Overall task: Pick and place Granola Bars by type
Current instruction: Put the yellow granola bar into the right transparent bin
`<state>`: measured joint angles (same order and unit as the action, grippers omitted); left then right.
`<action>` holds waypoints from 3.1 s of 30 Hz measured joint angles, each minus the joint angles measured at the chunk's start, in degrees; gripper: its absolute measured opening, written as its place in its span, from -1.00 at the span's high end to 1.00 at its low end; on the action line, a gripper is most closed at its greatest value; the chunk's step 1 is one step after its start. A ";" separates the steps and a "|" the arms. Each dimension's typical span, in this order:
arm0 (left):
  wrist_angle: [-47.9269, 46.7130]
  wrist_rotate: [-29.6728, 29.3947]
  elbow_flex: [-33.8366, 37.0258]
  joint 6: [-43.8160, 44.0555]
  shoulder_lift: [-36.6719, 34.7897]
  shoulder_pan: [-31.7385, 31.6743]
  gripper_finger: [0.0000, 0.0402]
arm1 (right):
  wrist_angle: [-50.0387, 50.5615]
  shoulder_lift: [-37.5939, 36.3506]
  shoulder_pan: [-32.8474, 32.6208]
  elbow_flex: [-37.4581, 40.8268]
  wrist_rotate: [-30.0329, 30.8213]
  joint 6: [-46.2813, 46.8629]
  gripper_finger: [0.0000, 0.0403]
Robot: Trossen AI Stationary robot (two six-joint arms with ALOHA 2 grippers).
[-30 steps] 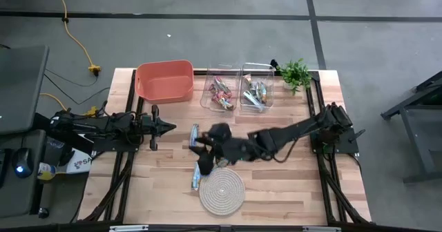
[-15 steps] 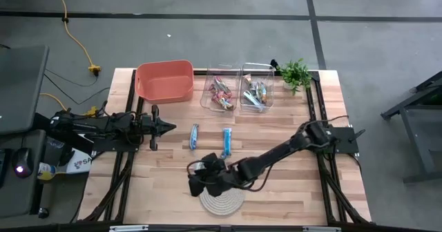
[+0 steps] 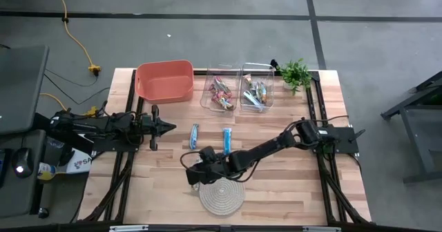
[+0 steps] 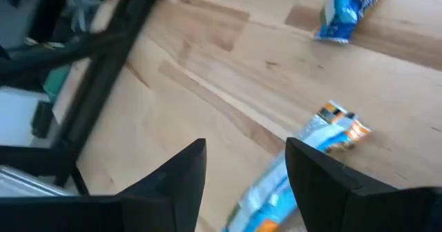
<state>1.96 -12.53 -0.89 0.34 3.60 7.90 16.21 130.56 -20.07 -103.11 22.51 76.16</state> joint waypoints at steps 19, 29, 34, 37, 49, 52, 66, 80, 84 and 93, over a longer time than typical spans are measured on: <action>0.02 0.00 0.01 0.01 0.01 0.00 1.00 | 6.86 1.01 3.24 0.18 -4.72 1.87 -0.21; 0.02 0.00 0.00 0.01 0.01 0.00 1.00 | 7.59 3.27 3.56 0.26 -7.96 3.85 -0.22; 0.02 0.00 0.01 0.00 0.00 0.00 1.00 | 4.96 4.48 3.56 0.16 -8.54 4.00 -0.22; 0.03 -0.02 -0.02 0.00 0.00 0.00 1.00 | 3.53 5.36 3.56 0.13 -9.15 3.98 -0.22; 0.02 -0.01 -0.01 0.00 0.00 0.00 1.00 | -0.13 5.95 4.45 0.15 -11.22 0.94 -0.17; 0.02 0.00 0.01 0.00 0.00 0.00 1.00 | 0.04 5.95 4.72 0.15 -11.22 0.35 -0.12; 0.02 0.00 0.00 0.01 0.00 0.00 1.00 | 0.06 6.06 5.46 0.18 -11.69 0.33 0.25; 0.02 0.02 0.01 0.00 0.00 0.00 1.00 | -2.44 6.23 5.51 0.23 -11.29 0.33 0.72; 0.02 0.02 0.00 0.02 0.00 0.00 1.00 | -3.44 6.23 5.51 0.28 -10.54 0.33 0.77; 0.01 0.02 0.01 0.01 0.00 0.00 1.00 | -9.33 6.23 5.51 0.31 -10.48 -1.12 0.79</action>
<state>1.97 -12.51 -0.89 0.35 3.60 7.90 6.89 136.79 -14.57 -102.80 12.03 75.03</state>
